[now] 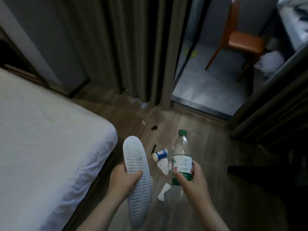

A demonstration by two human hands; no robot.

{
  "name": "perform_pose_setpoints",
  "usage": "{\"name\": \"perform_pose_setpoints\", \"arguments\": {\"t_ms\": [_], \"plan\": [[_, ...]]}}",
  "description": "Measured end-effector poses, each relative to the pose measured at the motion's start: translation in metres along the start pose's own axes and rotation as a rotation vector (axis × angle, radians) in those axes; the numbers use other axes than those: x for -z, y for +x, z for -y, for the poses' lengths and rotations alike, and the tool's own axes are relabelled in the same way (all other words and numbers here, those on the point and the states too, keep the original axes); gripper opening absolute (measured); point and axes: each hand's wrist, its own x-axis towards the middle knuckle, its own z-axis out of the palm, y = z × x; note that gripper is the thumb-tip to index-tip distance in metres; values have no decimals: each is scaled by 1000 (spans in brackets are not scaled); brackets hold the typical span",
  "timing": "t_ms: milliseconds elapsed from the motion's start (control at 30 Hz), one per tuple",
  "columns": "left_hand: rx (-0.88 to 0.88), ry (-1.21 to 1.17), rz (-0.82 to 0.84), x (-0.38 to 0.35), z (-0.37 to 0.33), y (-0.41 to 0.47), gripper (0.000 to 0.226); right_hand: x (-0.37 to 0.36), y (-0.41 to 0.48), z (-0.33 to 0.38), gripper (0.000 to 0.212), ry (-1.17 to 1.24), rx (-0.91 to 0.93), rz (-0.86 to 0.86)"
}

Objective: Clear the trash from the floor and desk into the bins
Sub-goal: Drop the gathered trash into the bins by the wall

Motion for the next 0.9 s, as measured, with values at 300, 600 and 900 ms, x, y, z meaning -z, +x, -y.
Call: {"name": "perform_pose_setpoints", "arguments": {"t_ms": [300,600,900], "plan": [[-304,-197,-11,-3,-175,-59,22,132,-51,104,70,96,183,-327],[-688,-250,126,5,-288,-87,13,197,-95,168,68,274,338,-639],[-808,-277,416,26,-341,-77,16,177,-143,195,66,357,319,-931]]}}
